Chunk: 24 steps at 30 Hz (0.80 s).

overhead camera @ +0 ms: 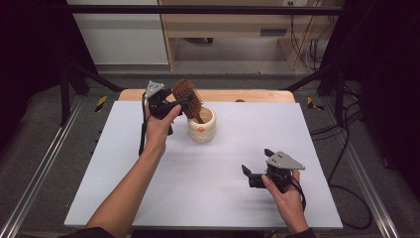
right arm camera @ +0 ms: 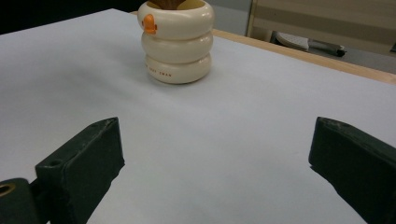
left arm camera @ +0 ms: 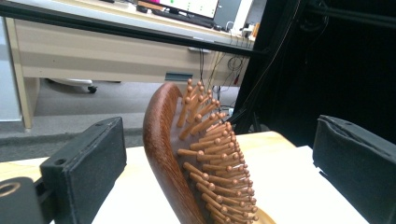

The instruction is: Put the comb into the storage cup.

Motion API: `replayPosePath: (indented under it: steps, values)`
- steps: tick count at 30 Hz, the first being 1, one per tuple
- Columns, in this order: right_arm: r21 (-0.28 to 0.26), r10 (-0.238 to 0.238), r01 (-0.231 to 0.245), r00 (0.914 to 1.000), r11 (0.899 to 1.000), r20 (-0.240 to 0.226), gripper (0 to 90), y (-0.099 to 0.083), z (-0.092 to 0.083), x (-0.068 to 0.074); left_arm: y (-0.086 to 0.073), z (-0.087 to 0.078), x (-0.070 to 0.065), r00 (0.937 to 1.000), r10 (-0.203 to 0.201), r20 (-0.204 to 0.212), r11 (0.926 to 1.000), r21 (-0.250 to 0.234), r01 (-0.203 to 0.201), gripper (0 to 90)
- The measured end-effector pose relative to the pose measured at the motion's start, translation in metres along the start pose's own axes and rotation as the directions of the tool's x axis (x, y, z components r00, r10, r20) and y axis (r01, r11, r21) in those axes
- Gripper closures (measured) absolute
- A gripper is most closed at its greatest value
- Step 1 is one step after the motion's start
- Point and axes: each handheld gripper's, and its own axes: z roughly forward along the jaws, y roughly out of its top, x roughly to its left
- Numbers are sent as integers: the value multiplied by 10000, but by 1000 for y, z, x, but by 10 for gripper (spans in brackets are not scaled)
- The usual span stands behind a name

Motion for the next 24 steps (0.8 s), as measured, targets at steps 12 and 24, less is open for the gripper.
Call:
replayPosePath:
  steps: [12,24]
  values:
    - [139,169,-172,9995,9998,259,36,-6,3,1,1,-15,15,9999,32,124,9997,-246,-29,29]
    - [115,61,-65,9993,9999,358,34,-5,0,3,-5,-38,21,10000,-57,-28,9995,-297,56,25]
